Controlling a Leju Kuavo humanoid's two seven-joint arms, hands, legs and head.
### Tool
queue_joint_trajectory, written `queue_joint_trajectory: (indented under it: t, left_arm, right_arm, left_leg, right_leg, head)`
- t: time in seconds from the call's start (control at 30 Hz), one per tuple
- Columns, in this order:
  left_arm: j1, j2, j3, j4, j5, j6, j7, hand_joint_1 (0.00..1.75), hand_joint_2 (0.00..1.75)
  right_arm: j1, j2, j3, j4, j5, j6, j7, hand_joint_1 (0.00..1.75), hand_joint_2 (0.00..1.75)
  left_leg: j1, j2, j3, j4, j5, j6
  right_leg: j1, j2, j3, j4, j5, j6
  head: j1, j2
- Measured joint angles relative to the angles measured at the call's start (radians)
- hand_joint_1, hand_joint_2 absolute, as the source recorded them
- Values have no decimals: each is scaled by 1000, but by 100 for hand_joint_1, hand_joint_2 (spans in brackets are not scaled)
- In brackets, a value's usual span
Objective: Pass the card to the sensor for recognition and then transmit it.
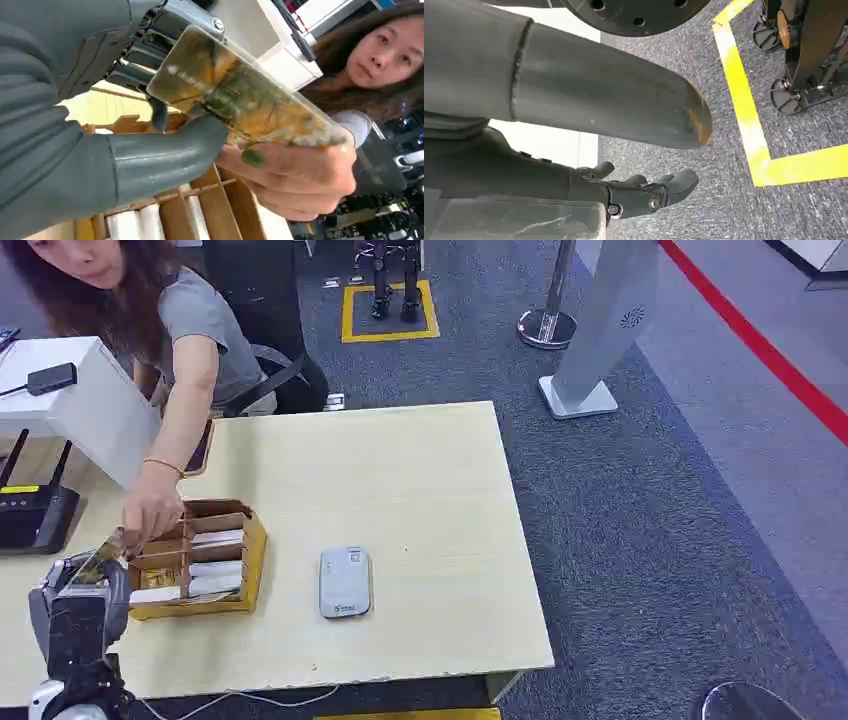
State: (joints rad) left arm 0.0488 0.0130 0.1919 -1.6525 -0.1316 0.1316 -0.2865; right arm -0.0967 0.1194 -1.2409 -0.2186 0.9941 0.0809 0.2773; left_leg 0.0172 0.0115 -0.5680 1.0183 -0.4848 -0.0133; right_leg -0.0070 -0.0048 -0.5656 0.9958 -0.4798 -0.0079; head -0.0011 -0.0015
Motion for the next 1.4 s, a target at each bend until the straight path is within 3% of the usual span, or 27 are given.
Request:
queue_joint_trajectory:
  t: [0.67,1.03,1.4]
  left_arm:
    - [-3,8,0,39,24,37,-11,175,175]
    - [-22,10,-13,47,-97,119,-22,175,175]
    - [-37,17,-53,66,-159,147,-19,175,175]
  right_arm:
    - [0,0,17,0,15,-5,0,0,0]
    - [-1,0,23,0,21,-4,-4,0,0]
    - [-1,0,24,0,22,-3,-8,0,0]
  left_leg:
    - [0,0,0,0,0,0]
    - [0,0,0,0,0,0]
    - [0,0,0,0,0,0]
  right_leg:
    - [0,0,0,0,0,0]
    - [0,0,0,0,0,0]
    - [0,0,0,0,0,0]
  head:
    - [0,0]
    - [0,0]
    - [0,0]
